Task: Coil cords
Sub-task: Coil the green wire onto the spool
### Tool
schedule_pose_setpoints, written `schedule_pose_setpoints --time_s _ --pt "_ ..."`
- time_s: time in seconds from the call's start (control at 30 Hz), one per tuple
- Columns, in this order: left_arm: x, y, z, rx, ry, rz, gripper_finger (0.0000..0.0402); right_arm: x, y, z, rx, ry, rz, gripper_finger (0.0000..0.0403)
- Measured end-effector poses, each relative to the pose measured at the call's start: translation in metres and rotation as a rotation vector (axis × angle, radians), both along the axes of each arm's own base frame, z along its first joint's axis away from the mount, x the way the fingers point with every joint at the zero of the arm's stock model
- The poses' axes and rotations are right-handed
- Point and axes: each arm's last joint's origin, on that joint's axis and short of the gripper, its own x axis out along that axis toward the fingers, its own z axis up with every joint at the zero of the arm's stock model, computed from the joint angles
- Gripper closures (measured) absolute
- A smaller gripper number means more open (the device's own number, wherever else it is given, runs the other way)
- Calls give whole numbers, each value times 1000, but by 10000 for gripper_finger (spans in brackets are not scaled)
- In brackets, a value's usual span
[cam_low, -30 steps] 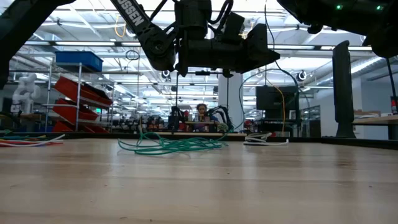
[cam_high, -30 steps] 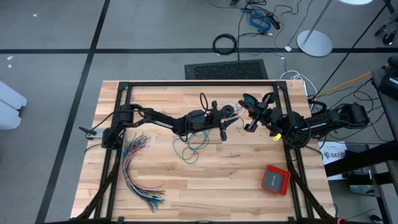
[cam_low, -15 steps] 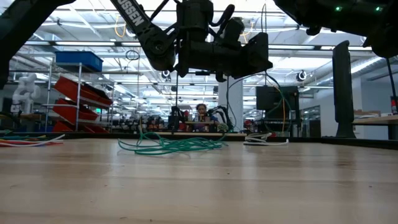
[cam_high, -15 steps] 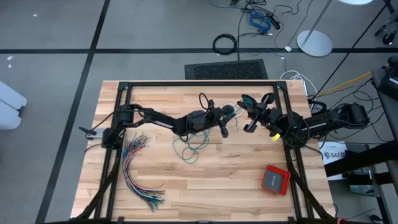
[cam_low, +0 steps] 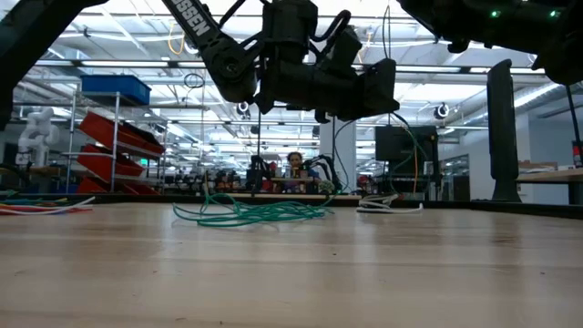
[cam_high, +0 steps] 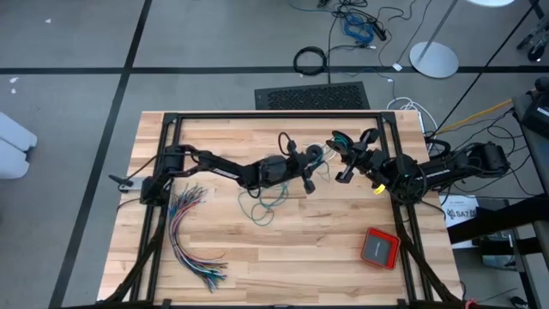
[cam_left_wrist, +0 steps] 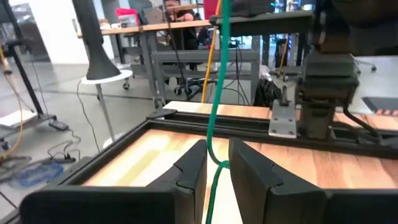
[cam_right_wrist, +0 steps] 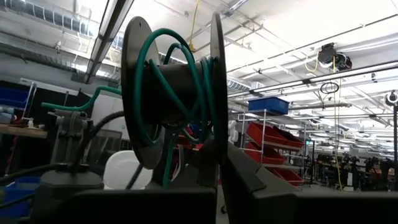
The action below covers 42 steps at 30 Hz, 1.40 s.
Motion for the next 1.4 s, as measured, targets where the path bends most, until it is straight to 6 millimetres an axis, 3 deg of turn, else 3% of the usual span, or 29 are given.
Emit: schedule_pose_setpoints --time_s 0.33,0.57,1.4 --pt "-3 -10 14 100 18 55 330 0 0 -1 1 7 1 403" --pt "-4 -2 9 49 48 60 330 0 0 -1 8 3 6 403" --pt "-5 -6 8 46 47 77 330 1 0 -2 8 24 6 403"
